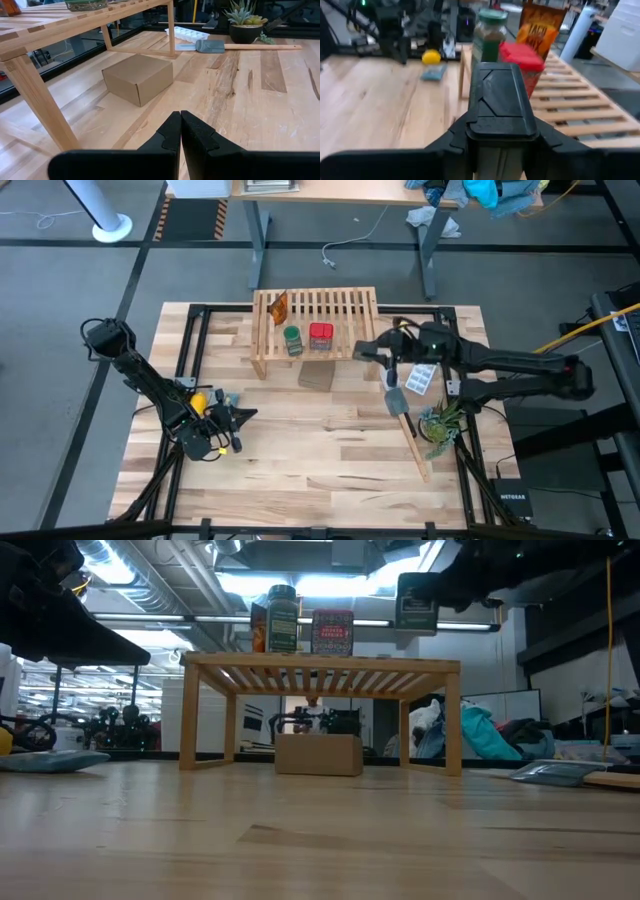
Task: Shelf spices
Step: Put the black seasoning can on the shelf
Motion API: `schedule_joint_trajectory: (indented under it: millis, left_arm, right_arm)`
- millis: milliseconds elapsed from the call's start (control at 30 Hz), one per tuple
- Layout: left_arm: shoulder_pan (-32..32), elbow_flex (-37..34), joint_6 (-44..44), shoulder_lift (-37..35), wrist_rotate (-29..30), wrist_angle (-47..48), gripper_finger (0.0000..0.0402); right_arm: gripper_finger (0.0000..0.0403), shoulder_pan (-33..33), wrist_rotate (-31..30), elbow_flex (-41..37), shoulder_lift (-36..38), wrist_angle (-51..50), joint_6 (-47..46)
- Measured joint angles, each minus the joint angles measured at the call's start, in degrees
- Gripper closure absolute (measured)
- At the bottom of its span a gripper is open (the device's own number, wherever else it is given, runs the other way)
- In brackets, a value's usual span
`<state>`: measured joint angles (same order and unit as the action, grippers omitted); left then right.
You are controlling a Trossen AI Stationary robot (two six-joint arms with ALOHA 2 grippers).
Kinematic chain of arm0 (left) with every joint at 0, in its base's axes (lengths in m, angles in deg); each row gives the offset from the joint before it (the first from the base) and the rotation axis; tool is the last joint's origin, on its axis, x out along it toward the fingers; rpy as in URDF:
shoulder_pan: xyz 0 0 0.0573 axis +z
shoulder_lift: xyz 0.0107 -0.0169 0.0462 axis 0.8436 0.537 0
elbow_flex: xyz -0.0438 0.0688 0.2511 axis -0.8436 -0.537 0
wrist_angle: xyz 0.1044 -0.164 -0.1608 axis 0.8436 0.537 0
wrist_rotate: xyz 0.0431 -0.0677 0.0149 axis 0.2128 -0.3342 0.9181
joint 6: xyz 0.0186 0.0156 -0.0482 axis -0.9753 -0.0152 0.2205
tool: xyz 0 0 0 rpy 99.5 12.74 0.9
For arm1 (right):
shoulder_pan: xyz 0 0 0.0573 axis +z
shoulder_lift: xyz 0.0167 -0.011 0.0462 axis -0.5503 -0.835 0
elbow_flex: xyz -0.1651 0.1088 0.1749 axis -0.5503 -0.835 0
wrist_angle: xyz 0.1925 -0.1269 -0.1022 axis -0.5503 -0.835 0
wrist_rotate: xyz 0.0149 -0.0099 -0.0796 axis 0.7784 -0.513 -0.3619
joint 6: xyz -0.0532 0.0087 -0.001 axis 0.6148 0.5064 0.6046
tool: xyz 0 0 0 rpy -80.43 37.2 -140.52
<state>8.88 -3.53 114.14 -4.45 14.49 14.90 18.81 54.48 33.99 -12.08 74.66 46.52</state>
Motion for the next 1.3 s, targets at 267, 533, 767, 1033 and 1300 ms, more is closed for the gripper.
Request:
schedule_joint_trajectory:
  millis: [267,533,767,1033,1300]
  left_arm:
    - [0.00,0.00,0.17,-0.01,0.00,0.19,0.0396]
    - [0.00,0.00,0.75,-0.01,0.00,1.01,0.0396]
    - [0.00,0.00,1.18,-0.01,0.00,1.27,0.0396]
    - [0.00,0.00,1.22,-0.01,0.00,1.25,0.0396]
    - [0.00,0.00,1.22,0.00,0.00,1.25,0.0396]
  right_arm:
    - [0.0289,-6.33,7.68,-1.16,-4.80,9.40,-0.61]
    - [0.0289,-6.99,9.70,-1.10,-11.88,15.83,-0.21]
    - [0.0289,-6.99,7.63,-1.10,-13.07,15.93,1.83]
    - [0.0227,-6.94,7.63,-1.10,-13.07,16.08,2.38]
    - [0.0185,-6.94,7.56,-1.08,-13.07,16.33,2.57]
